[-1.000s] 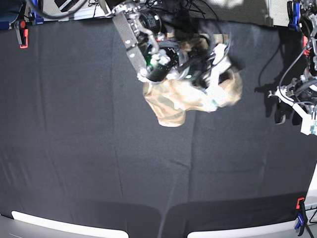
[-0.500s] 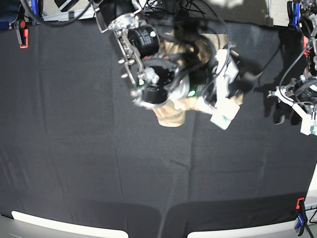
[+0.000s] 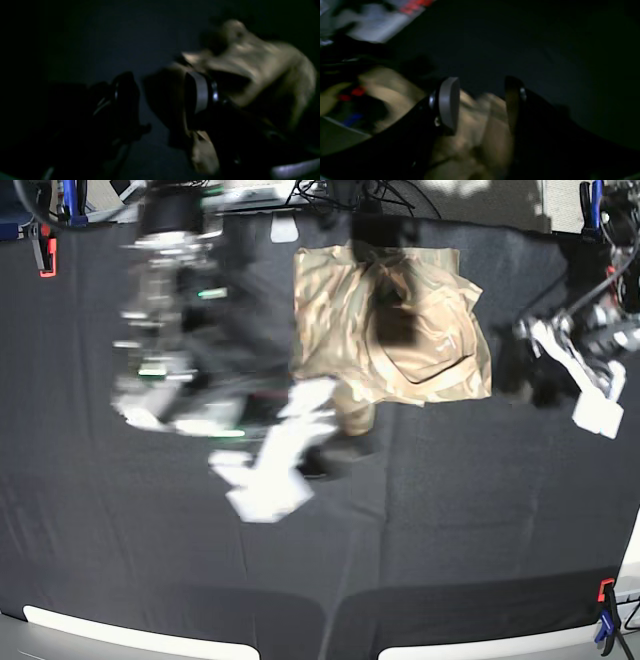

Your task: Layout the t-shirt on the table in an organized manner, then fold the t-shirt properly

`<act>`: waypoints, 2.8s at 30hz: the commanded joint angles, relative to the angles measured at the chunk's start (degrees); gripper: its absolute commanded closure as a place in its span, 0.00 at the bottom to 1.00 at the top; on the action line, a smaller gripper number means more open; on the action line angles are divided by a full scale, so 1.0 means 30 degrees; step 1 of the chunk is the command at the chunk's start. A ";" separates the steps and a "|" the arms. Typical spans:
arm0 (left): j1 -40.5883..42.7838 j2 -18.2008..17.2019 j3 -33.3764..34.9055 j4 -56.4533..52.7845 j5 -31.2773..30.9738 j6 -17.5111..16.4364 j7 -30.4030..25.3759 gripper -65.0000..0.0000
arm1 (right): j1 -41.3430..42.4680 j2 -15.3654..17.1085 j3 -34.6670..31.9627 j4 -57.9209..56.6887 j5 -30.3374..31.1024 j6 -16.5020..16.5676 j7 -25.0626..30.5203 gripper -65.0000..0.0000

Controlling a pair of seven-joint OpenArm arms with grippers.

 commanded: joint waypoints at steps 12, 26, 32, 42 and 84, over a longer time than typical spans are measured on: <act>0.0058 -0.0219 -0.0117 0.0386 -0.2623 -0.1078 -0.0991 0.54 | -0.1778 0.3803 0.4036 0.0386 0.2499 0.0058 0.0015 0.57; 0.0066 0.0495 -0.0109 0.0379 -0.7264 -0.3024 0.2273 0.54 | -0.1916 0.3796 0.4736 0.0386 0.2579 0.0058 -0.0342 0.57; 0.0058 0.2863 -0.0109 0.0379 -0.3111 -0.3009 0.1639 0.54 | -0.1916 0.3796 0.4736 0.0386 0.2572 0.0058 -0.0481 0.57; 0.0058 0.3213 -0.0109 0.0379 -0.1202 -0.1137 -0.0991 0.91 | -0.1916 0.3796 0.4743 0.0386 0.2572 0.0058 -0.0488 0.57; 0.4000 0.1632 -0.0036 0.2776 0.1479 -0.2798 -0.6266 1.00 | -0.1800 0.3796 0.4561 0.0386 0.4116 0.0080 -0.0306 0.94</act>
